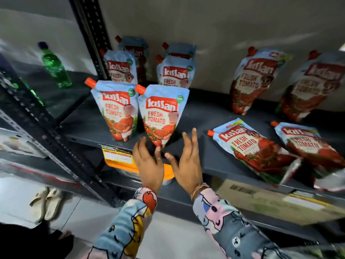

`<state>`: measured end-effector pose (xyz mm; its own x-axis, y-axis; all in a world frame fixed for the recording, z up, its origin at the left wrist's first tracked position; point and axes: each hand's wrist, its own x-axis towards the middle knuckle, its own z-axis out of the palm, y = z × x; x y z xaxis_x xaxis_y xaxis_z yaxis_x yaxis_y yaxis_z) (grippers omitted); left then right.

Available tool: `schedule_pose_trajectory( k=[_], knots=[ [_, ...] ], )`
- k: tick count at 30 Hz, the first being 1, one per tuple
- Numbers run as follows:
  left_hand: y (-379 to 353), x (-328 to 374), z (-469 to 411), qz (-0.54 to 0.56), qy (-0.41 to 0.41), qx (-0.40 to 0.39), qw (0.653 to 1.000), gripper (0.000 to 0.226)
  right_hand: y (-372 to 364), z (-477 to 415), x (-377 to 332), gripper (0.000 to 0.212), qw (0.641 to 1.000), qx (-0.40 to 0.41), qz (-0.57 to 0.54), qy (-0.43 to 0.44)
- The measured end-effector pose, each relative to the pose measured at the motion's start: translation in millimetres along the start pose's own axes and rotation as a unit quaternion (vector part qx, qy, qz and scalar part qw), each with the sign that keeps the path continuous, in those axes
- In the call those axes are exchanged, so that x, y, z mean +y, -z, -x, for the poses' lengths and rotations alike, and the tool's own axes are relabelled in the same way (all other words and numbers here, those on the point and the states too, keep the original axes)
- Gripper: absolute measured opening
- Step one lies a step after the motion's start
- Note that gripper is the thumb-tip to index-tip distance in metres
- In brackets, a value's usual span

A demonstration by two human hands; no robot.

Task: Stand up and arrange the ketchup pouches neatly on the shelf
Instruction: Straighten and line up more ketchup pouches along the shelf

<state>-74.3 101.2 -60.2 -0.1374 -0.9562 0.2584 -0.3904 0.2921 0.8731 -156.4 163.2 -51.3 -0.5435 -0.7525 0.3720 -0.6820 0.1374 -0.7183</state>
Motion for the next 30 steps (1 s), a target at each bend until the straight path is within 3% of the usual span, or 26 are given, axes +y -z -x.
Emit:
schedule_pose_trajectory(
  k=[3, 5, 7, 9, 11, 12, 14, 17, 21, 25, 28, 30],
  knots=[
    [-20, 23, 28, -0.021, -0.058, -0.002, 0.998, 0.044, 38, 13, 10, 0.059, 0.989, 0.071, 0.09, 0.093],
    [-35, 46, 40, 0.018, -0.097, -0.064, 0.993, 0.037, 77, 6, 17, 0.052, 0.977, 0.126, 0.127, 0.115],
    [-54, 71, 51, 0.07, -0.081, -0.141, 0.984, 0.027, 122, -9, 29, 0.045, 0.969, 0.16, 0.172, 0.08],
    [-71, 98, 59, 0.148, 0.073, -0.241, 0.956, 0.03, 166, -29, 48, 0.042, 0.966, 0.116, 0.233, -0.002],
    [-87, 121, 68, 0.216, 0.269, -0.364, 0.865, 0.04, 202, -49, 72, 0.045, 0.962, 0.021, 0.241, -0.124],
    [-95, 131, 74, 0.23, 0.315, -0.413, 0.823, 0.044, 216, -58, 86, 0.049, 0.954, -0.037, 0.237, -0.181],
    [-106, 141, 83, 0.232, 0.336, -0.447, 0.796, 0.046, 226, -67, 107, 0.048, 0.942, -0.137, 0.173, -0.254],
    [-124, 147, 92, 0.22, 0.324, -0.434, 0.811, 0.045, 233, -71, 125, 0.046, 0.912, -0.256, 0.048, -0.318],
    [-131, 149, 99, 0.262, 0.304, -0.408, 0.82, 0.045, 231, -68, 131, 0.041, 0.9, -0.276, -0.086, -0.328],
    [-130, 154, 92, 0.244, 0.24, -0.381, 0.859, 0.061, 236, -59, 133, 0.037, 0.9, -0.228, -0.217, -0.301],
    [-131, 159, 74, 0.194, 0.164, -0.376, 0.891, 0.077, 237, -51, 130, 0.025, 0.938, -0.107, -0.235, -0.23],
    [-133, 162, 61, 0.178, 0.099, -0.376, 0.904, 0.082, 233, -45, 128, 0.029, 0.947, -0.037, -0.265, -0.177]
  ],
)
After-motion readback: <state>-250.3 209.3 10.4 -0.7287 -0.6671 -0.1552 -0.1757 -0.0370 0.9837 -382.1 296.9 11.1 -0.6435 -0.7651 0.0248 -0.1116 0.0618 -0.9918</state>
